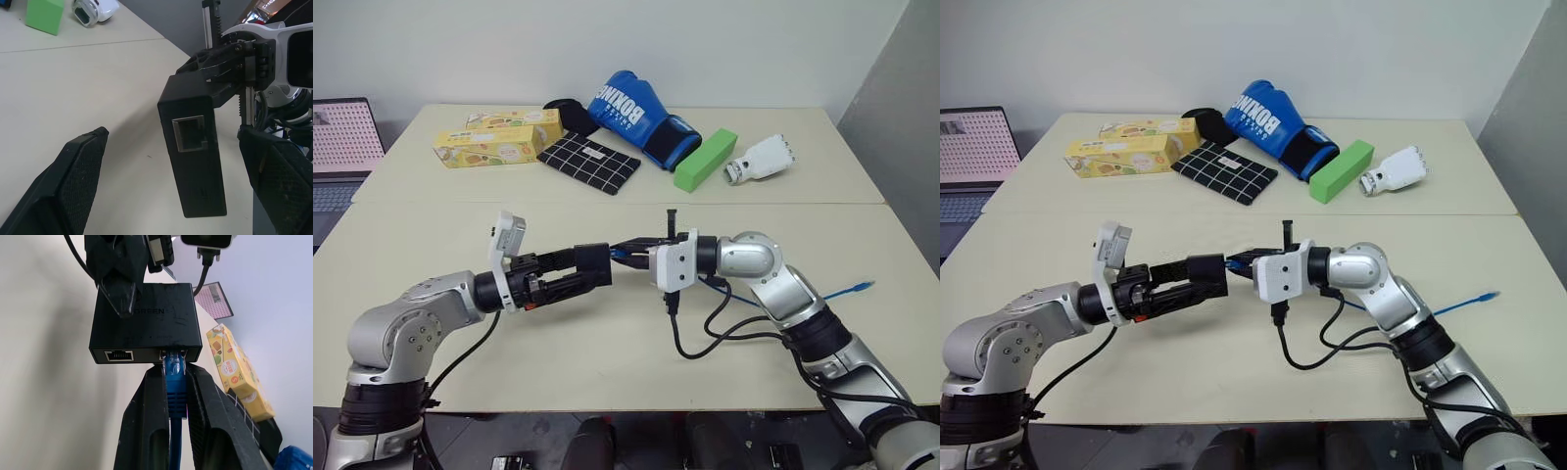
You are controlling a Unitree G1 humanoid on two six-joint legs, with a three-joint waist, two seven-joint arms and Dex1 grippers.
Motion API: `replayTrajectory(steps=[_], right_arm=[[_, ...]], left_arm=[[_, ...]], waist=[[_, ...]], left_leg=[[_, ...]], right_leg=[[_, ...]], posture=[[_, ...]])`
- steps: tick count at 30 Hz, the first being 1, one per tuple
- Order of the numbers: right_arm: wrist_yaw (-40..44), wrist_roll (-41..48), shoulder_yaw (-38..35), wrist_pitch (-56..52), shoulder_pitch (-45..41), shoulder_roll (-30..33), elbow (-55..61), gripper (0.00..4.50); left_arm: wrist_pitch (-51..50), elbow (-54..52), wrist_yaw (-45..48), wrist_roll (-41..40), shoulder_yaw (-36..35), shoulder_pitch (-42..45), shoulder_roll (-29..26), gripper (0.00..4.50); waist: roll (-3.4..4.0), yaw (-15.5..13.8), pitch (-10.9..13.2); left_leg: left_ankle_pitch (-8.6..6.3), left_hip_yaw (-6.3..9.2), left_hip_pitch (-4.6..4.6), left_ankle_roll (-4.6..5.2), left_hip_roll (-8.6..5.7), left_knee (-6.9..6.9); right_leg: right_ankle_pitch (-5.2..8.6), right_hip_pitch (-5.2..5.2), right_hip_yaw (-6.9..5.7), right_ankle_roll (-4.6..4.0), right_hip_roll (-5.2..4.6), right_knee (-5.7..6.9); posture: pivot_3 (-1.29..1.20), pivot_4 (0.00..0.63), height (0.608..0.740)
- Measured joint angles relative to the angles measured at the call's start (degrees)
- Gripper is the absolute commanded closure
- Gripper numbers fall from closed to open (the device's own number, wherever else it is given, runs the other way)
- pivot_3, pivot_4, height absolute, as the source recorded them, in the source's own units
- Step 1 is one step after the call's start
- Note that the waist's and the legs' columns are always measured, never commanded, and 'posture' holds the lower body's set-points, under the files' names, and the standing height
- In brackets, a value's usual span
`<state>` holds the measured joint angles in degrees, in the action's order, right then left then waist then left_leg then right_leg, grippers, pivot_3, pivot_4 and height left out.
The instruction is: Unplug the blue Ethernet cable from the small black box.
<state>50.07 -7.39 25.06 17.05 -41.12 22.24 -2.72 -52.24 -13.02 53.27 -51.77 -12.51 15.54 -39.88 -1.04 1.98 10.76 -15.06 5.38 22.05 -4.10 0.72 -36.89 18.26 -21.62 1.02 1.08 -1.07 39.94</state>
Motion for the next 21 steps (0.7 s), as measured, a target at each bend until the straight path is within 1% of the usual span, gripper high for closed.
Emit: replayTrajectory(steps=[5, 6, 8, 10, 11, 14, 15, 19, 21], right_arm=[[-0.23, -0.67, -0.01, 1.30, -0.57, -0.16, -0.10, 4.30], [-0.36, -0.87, -0.01, 1.52, -0.58, -0.16, -0.17, 4.30], [-0.54, -1.18, -0.01, 2.12, -0.58, -0.16, -0.56, 4.30], [-0.86, -1.87, -0.01, 2.90, -0.57, -0.16, -1.08, 4.30], [-1.25, -2.45, -0.01, 3.50, -0.57, -0.16, -1.23, 4.30], [-1.88, -3.14, -0.03, 5.11, -0.57, -0.15, -1.35, 4.30], [-2.05, -3.28, -0.03, 5.45, -0.57, -0.14, -1.47, 4.30], [-3.24, -5.94, 0.02, 9.42, -0.59, 0.18, -2.24, 4.30], [-3.89, -7.00, 0.05, 11.33, -0.59, 0.33, -2.71, 3.60]], left_arm=[[-1.17, 0.03, -0.15, -1.91, -0.35, -0.06, 0.34, 1.68], [-1.29, 0.03, -0.15, -2.29, -0.40, -0.10, 0.34, 1.83], [-1.52, 0.07, -0.20, -2.57, -0.64, -0.11, 0.34, 2.33], [-2.17, 0.16, -0.21, -3.48, -0.81, -0.11, 0.34, 2.66], [-2.44, 0.18, -0.20, -3.75, -0.82, -0.14, 0.33, 2.95], [-2.77, 0.18, -0.04, -4.65, -0.84, -0.23, 0.26, 3.56], [-2.80, 0.18, -0.01, -4.76, -0.85, -0.25, 0.25, 3.69], [-3.18, 0.18, 0.15, -4.96, -0.85, -0.62, 0.06, 3.69], [-3.39, 0.18, 0.28, -5.20, -0.85, -0.83, 0.06, 3.70]], waist=[[0.00, -0.06, 0.00], [0.00, -0.06, 0.00], [0.00, -0.06, 0.00], [0.00, -0.05, 0.00], [0.00, -0.06, 0.00], [0.00, -0.06, 0.00], [0.00, -0.05, 0.00], [0.00, -0.05, 0.00], [0.00, -0.05, 0.00]], left_leg=[[0.00, 0.01, 0.00, 0.00, 0.00, 0.00], [0.00, 0.01, 0.00, 0.00, 0.00, 0.00], [0.00, 0.01, 0.00, 0.00, -0.01, 0.00], [0.00, 0.01, 0.00, 0.00, -0.01, 0.00], [0.00, 0.00, 0.00, 0.00, 0.00, 0.00], [0.00, 0.01, 0.00, -0.01, 0.00, 0.00], [0.00, 0.01, 0.00, -0.01, 0.00, 0.00], [0.01, 0.00, 0.00, -0.01, -0.01, 0.00], [0.01, 0.00, 0.00, -0.01, -0.01, 0.00]], right_leg=[[0.00, 0.00, 0.00, 0.00, -0.01, 0.00], [0.00, 0.00, 0.00, 0.00, -0.01, 0.00], [0.00, 0.00, -0.01, 0.00, -0.01, 0.00], [0.00, 0.01, 0.00, 0.00, -0.01, 0.00], [0.00, 0.00, 0.00, 0.00, -0.01, 0.00], [0.00, 0.00, 0.00, 0.00, -0.01, 0.00], [0.00, 0.01, 0.00, 0.00, -0.01, 0.00], [0.00, 0.00, 0.00, 0.00, -0.01, 0.00], [0.00, 0.00, 0.00, 0.00, -0.01, 0.00]], posture=[[0.00, 0.150, 0.740], [0.00, 0.150, 0.740], [0.00, 0.150, 0.740], [0.00, 0.150, 0.740], [0.00, 0.150, 0.740], [0.00, 0.150, 0.740], [0.00, 0.150, 0.740], [0.00, 0.150, 0.740], [0.00, 0.150, 0.740]])
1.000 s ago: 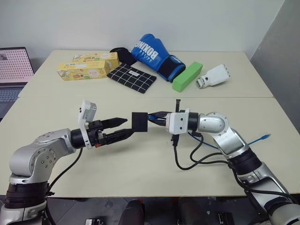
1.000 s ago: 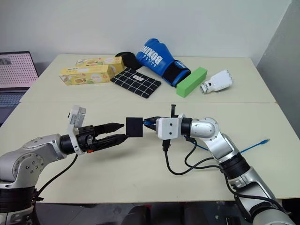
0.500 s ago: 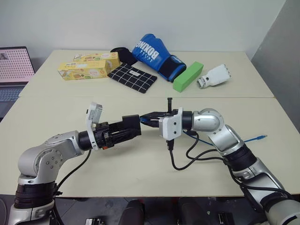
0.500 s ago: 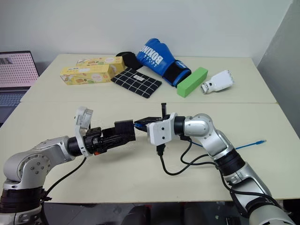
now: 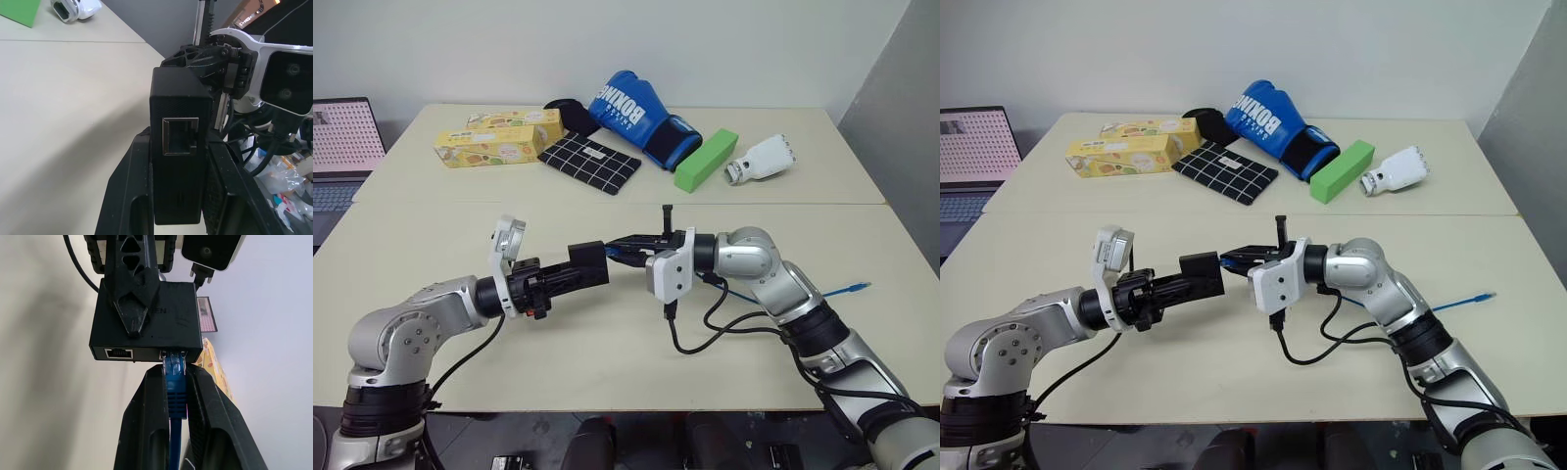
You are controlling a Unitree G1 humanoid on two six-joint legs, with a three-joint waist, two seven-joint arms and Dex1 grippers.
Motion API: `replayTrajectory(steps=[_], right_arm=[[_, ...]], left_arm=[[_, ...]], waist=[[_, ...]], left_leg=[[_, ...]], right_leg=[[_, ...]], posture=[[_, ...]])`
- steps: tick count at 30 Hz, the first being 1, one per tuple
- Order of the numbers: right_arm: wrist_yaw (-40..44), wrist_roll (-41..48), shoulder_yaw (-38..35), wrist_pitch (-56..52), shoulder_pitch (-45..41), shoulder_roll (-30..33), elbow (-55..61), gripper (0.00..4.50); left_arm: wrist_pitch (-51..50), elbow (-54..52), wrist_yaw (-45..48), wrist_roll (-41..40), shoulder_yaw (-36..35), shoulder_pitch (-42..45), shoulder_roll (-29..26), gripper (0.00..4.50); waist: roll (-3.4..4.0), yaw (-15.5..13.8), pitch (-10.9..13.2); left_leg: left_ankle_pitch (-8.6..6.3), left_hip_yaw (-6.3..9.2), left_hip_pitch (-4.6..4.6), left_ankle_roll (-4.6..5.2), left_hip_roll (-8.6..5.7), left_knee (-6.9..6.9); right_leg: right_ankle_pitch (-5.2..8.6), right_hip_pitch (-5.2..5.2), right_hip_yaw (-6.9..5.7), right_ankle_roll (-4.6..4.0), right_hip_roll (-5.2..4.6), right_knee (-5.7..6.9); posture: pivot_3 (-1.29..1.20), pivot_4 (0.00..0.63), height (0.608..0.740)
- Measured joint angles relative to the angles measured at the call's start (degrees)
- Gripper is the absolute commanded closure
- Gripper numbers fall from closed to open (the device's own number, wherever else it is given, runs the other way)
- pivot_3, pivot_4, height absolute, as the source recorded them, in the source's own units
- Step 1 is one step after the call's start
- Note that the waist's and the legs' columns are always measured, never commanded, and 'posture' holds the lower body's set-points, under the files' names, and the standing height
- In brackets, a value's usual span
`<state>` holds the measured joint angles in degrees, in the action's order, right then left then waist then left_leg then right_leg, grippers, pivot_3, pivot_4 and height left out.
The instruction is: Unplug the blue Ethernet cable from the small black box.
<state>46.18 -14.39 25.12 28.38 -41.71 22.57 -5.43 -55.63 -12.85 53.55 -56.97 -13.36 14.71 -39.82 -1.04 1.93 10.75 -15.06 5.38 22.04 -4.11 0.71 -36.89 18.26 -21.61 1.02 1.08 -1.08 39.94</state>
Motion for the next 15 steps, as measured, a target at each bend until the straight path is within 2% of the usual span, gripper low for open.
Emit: replayTrajectory(steps=[6, 9, 12, 15], right_arm=[[1.42, -0.06, 0.89, 2.98, 0.02, 1.43, 0.04, 2.22], [5.49, 4.32, 0.84, -0.07, 1.46, 4.00, 2.52, 1.48], [10.14, 11.60, 0.36, -8.07, 4.27, 5.84, 6.76, 1.42], [13.32, 22.65, -1.84, -23.62, 7.17, 7.86, 13.71, 1.42]], left_arm=[[0.15, 0.25, 0.72, 0.24, 0.13, -0.46, -0.20, 3.70], [1.87, 0.81, 2.31, 2.01, 1.52, -0.21, -0.33, 3.70], [3.63, 2.16, 4.39, 4.28, 3.09, -0.12, -0.57, 3.70], [7.61, 2.53, 8.47, 7.26, 5.74, 0.36, -0.69, 3.70]], waist=[[0.00, -0.03, 0.00], [0.00, -0.09, 0.00], [0.00, -0.13, 0.00], [0.01, -0.25, 0.00]], left_leg=[[0.00, 0.01, 0.00, 0.00, 0.00, 0.00], [0.00, 0.03, 0.00, 0.00, 0.01, 0.00], [-0.01, 0.10, 0.00, 0.01, 0.01, 0.00], [-0.01, 0.17, 0.00, 0.01, 0.05, -0.02]], right_leg=[[0.00, 0.01, 0.00, 0.00, 0.00, 0.00], [0.00, 0.07, -0.02, 0.00, -0.01, -0.04], [0.00, 0.11, -0.03, 0.00, -0.04, -0.06], [0.00, 0.14, -0.03, 0.00, -0.07, -0.06]], posture=[[0.00, 0.150, 0.740], [0.00, 0.150, 0.740], [0.00, 0.150, 0.740], [0.00, 0.150, 0.740]])
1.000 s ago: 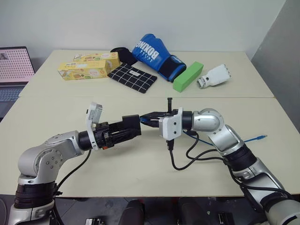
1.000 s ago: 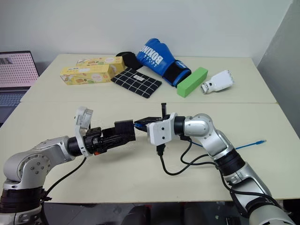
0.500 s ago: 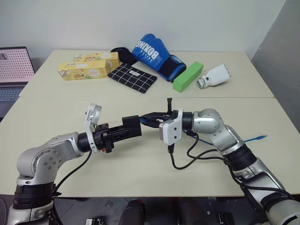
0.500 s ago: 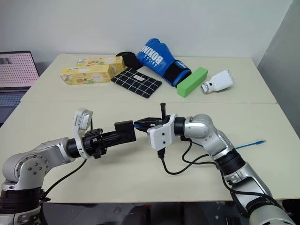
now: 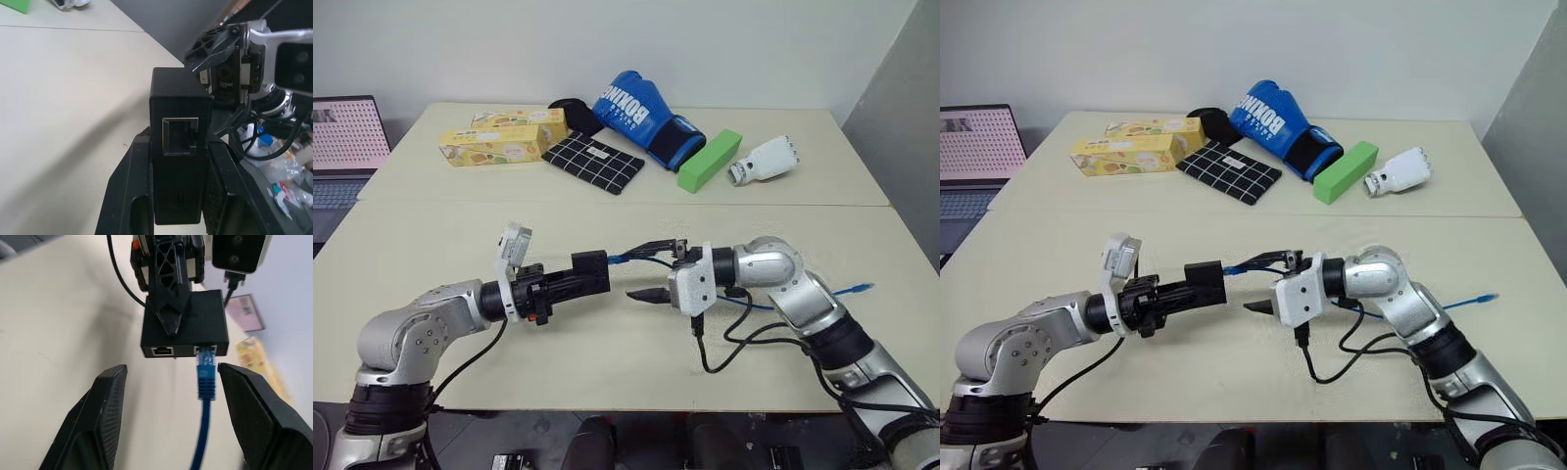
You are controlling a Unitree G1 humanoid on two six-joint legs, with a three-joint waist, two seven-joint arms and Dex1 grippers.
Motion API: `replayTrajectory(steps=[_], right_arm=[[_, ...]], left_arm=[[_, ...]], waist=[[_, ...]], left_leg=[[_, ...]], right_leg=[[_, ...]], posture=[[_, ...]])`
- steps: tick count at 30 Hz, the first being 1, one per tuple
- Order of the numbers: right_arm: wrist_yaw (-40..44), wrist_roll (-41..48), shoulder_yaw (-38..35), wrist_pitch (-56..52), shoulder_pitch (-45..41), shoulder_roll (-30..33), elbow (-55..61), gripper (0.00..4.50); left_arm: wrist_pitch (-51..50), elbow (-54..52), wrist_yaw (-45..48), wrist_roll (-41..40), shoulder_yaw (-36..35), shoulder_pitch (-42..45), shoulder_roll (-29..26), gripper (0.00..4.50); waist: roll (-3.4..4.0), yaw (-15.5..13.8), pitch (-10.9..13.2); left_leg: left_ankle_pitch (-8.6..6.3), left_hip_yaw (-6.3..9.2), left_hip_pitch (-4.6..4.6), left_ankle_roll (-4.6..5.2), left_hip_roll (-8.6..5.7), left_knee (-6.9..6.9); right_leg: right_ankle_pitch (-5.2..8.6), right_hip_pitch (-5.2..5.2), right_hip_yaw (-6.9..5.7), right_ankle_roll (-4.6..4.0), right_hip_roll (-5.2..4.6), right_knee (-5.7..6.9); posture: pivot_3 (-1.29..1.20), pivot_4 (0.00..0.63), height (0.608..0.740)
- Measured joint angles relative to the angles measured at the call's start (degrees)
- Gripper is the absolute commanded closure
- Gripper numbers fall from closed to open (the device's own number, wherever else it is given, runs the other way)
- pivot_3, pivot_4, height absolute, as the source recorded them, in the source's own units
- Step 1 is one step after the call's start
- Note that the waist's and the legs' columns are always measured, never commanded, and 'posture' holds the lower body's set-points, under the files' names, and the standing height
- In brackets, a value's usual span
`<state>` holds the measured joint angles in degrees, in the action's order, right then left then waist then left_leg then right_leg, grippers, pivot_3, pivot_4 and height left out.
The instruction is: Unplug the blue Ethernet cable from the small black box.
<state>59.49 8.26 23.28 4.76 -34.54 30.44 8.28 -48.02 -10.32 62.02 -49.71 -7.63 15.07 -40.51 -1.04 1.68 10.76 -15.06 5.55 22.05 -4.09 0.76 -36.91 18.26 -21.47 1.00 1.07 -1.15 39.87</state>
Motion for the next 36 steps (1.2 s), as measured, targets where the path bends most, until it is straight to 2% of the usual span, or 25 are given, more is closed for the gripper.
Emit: replayTrajectory(steps=[3, 5, 8, 12, 20, 36], right_arm=[[-0.25, 12.28, -3.90, -18.52, 0.47, 0.05, 5.93, 1.42], [-2.20, 17.89, -5.94, -26.84, 0.62, -1.29, 7.81, 1.42], [-5.82, 23.77, -7.71, -37.12, 1.36, -3.30, 9.69, 1.42], [-9.58, 27.83, -8.79, -45.19, 2.76, -4.94, 10.97, 1.42], [-12.08, 30.23, -9.21, -50.59, 4.34, -6.34, 11.68, 1.42], [-10.99, 30.94, -9.72, -51.75, 4.10, -7.06, 10.21, 1.42]], left_arm=[[4.33, 0.69, 4.33, 2.89, 2.59, 0.39, -0.16, 3.70], [7.20, 1.14, 6.71, 4.52, 3.76, 0.60, -0.15, 3.70], [11.16, 1.22, 10.06, 6.76, 5.25, 1.09, -0.16, 3.70], [14.02, 1.93, 12.34, 8.28, 5.74, 1.18, -0.07, 3.70], [15.39, 2.80, 12.88, 8.33, 5.67, 1.09, 0.27, 3.70], [16.31, 2.96, 13.57, 8.66, 5.66, 0.22, 0.12, 3.70]], waist=[[0.00, 0.08, 0.00], [0.00, 0.24, 0.00], [0.00, 0.15, 0.00], [0.01, 0.16, 0.00], [0.01, 0.18, 0.01], [0.01, 0.18, 0.01]], left_leg=[[0.00, 0.08, -0.02, 0.01, -0.01, 0.00], [-0.01, 0.06, -0.04, 0.01, -0.04, 0.03], [-0.01, 0.05, -0.01, 0.01, -0.05, 0.04], [-0.01, 0.00, 0.01, 0.03, -0.07, 0.05], [-0.02, 0.00, 0.01, 0.03, -0.08, 0.05], [-0.02, -0.02, 0.01, 0.03, -0.08, 0.06]], right_leg=[[0.00, 0.01, 0.01, 0.00, 0.00, 0.00], [0.01, -0.01, 0.01, -0.03, 0.06, 0.00], [0.05, -0.02, 0.00, -0.08, 0.07, 0.00], [0.05, -0.03, -0.03, -0.08, 0.07, -0.01], [0.06, -0.05, -0.08, -0.07, 0.09, -0.01], [0.06, -0.06, -0.09, -0.07, 0.11, -0.01]], posture=[[0.00, 0.150, 0.740], [0.00, 0.150, 0.740], [0.00, 0.150, 0.740], [0.00, 0.150, 0.740], [0.00, 0.150, 0.740], [0.00, 0.150, 0.740]])
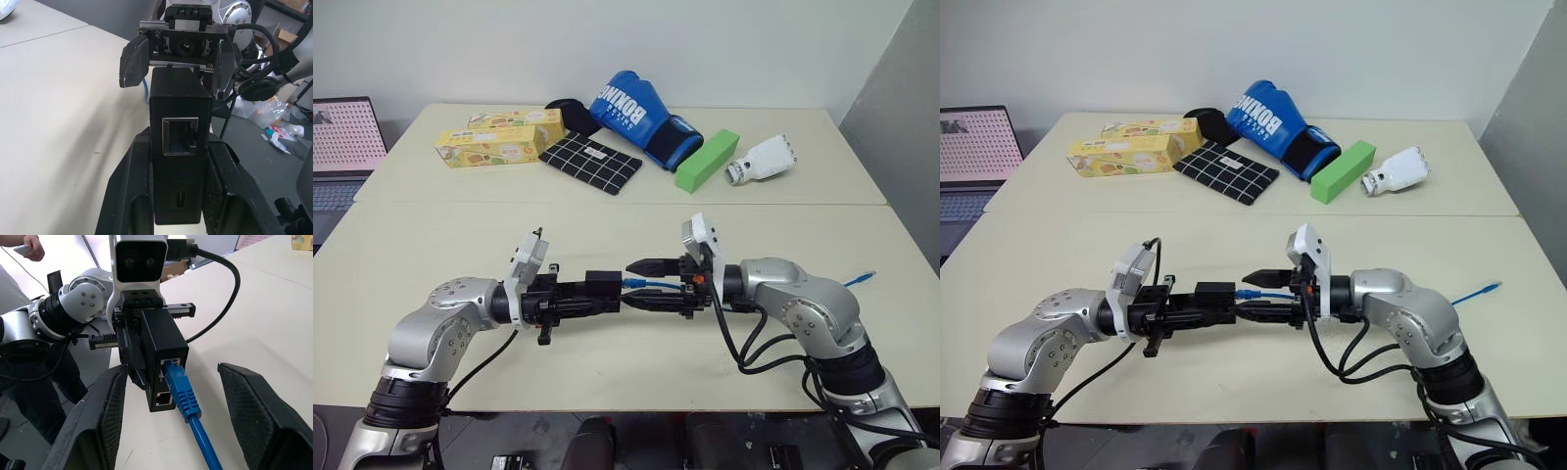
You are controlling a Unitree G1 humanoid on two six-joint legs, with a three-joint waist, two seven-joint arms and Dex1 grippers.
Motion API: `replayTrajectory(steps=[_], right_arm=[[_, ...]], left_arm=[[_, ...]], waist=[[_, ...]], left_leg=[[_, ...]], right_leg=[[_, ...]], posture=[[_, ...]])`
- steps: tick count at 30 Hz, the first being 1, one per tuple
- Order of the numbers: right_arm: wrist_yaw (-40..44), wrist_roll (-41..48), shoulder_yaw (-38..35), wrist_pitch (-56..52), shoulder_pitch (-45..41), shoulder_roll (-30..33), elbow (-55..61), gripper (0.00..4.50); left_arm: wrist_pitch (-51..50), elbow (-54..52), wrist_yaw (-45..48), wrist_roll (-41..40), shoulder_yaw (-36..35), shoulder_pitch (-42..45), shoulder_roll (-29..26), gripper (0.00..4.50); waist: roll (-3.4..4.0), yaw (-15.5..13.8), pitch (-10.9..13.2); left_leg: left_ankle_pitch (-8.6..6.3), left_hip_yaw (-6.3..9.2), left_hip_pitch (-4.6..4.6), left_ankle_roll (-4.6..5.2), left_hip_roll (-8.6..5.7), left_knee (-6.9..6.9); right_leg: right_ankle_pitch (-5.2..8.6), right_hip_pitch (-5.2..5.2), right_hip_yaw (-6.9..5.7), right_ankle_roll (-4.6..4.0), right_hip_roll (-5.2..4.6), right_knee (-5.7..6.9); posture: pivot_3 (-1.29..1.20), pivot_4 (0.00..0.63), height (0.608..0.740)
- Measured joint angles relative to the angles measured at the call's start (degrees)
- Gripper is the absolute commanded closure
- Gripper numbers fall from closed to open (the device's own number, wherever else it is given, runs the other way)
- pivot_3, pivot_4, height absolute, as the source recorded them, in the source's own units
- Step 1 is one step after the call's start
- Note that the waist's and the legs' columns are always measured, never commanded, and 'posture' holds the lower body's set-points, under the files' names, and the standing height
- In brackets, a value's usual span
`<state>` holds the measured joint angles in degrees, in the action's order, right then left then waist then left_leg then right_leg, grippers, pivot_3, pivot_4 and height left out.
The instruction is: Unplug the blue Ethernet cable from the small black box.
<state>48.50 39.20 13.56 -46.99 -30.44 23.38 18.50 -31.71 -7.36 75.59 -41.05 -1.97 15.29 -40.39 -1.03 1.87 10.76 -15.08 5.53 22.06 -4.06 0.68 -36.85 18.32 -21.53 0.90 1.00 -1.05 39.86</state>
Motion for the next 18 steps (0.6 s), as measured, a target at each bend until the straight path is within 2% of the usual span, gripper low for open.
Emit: replayTrajectory(steps=[2, 5, 15, 18], right_arm=[[0.10, -0.01, 0.01, 0.00, -0.04, 0.00, -0.18, 1.42], [0.19, -0.15, 0.07, 0.00, -0.10, 0.03, -0.20, 1.96], [1.82, -1.99, 1.24, 0.48, -0.41, 1.21, -0.20, 4.42], [2.43, -2.24, 1.27, 0.76, -0.41, 1.34, -0.20, 4.43]], left_arm=[[0.09, 0.01, 0.01, 0.33, 0.00, 0.00, 0.00, 3.70], [0.85, 0.01, 0.05, 0.75, 0.00, -0.33, -0.01, 3.70], [1.22, 0.21, -0.01, 1.14, 0.00, -0.72, 0.09, 3.70], [1.26, 0.21, 0.08, 1.18, 0.00, -0.72, 0.21, 3.70]], waist=[[0.00, 0.00, 0.00], [0.00, 0.00, 0.00], [0.00, 0.00, 0.00], [0.00, 0.00, 0.00]], left_leg=[[0.00, 0.00, 0.00, 0.00, 0.00, 0.00], [0.00, -0.01, 0.00, 0.00, 0.00, 0.00], [0.00, -0.01, 0.00, 0.00, -0.01, 0.00], [0.00, -0.01, 0.00, 0.00, 0.00, 0.01]], right_leg=[[0.00, 0.00, 0.00, 0.00, 0.00, 0.00], [0.00, 0.00, 0.00, 0.00, 0.00, 0.00], [0.00, -0.01, 0.00, 0.00, 0.00, -0.01], [0.00, -0.01, 0.00, 0.00, 0.00, -0.01]], posture=[[0.00, 0.150, 0.740], [0.00, 0.150, 0.740], [0.00, 0.150, 0.740], [0.00, 0.150, 0.740]])
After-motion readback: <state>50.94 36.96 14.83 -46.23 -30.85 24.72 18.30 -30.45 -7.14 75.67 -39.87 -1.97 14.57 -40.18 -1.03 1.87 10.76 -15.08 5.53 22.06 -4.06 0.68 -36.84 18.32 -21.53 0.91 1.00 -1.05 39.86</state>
